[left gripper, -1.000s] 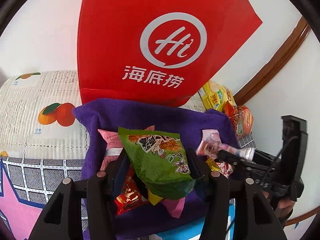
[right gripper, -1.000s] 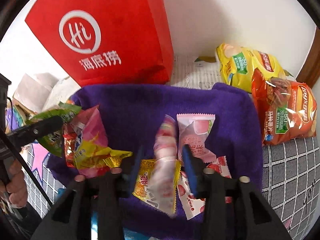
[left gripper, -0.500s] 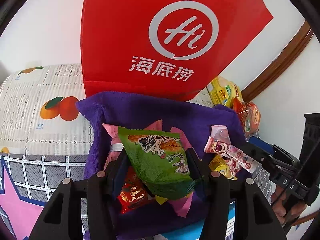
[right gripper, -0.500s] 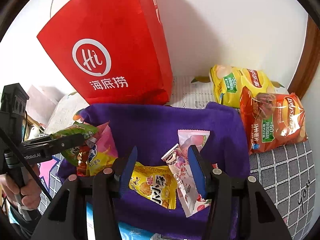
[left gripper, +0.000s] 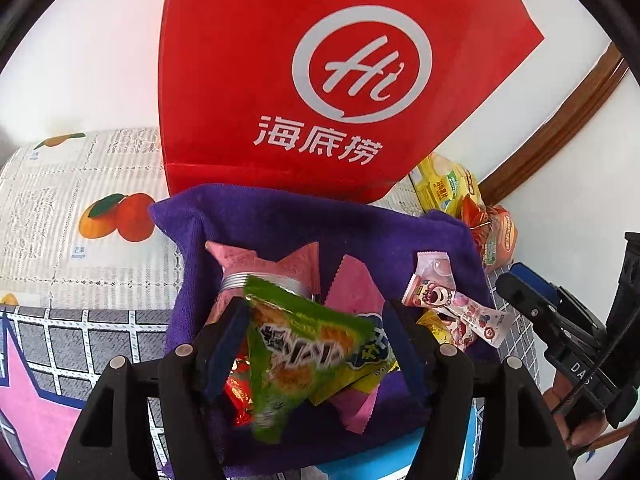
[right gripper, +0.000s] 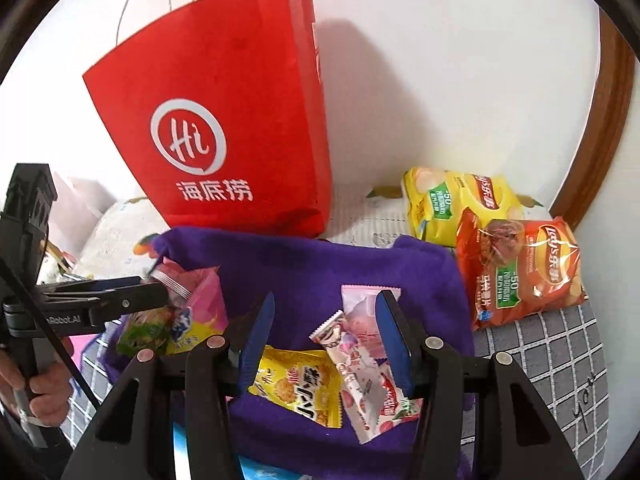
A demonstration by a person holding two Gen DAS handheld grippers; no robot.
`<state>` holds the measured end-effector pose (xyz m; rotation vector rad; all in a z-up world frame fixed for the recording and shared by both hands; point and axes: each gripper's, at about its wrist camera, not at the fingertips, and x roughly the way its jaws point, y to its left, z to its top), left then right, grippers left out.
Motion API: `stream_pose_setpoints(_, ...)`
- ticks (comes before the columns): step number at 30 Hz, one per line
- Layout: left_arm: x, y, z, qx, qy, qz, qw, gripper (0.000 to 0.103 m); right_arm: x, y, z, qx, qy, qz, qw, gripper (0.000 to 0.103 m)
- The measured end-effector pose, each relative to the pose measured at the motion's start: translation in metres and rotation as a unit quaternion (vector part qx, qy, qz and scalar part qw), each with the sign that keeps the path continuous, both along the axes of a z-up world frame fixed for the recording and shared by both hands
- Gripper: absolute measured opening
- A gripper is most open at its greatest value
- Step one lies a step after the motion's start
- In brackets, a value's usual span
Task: Organize snacks
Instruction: 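Lower the green bag onto the towel and open the left tool, then grasp a blue snack bag with the right tool while the left tool moves to a pink candy packet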
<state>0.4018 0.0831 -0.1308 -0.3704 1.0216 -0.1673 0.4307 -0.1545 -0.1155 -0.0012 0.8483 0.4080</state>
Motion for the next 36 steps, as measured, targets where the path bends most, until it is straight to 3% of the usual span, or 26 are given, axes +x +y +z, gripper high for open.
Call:
stream_pose_setpoints(6, -0.005, 0.001, 0.008, 0.022, -0.011, 0.007, 0.9997, 0.067, 0.001, 0.001, 0.005, 0.034, 0.023, 0.019, 0.999, 0.052)
stream_pose_setpoints(11, -0.009, -0.007, 0.016, 0.039, -0.02, 0.001, 0.999, 0.067, -0.007, 0.004, 0.012, 0.032, 0.02, 0.023, 0.999, 0.052)
stream_pose_setpoints(17, -0.023, -0.017, 0.039, 0.066, -0.053, -0.004, 0.9964, 0.067, -0.027, -0.003, 0.021, 0.051, 0.036, 0.018, 0.998, 0.05)
stream_pose_setpoints(22, -0.04, -0.031, 0.06, 0.113, -0.081, -0.003, 0.9903, 0.067, -0.071, -0.01, 0.026, 0.044, 0.035, 0.007, 0.998, 0.049)
stream_pose_setpoints(27, -0.079, -0.032, 0.073, 0.073, -0.092, -0.004, 0.9931, 0.067, -0.13, -0.021, 0.012, 0.027, 0.051, 0.008, 0.998, 0.044)
stream_pose_setpoints(36, -0.166, -0.011, 0.058, 0.1, -0.064, 0.016, 0.9928, 0.067, -0.21, -0.024, -0.039, 0.009, 0.095, 0.021, 0.995, 0.041)
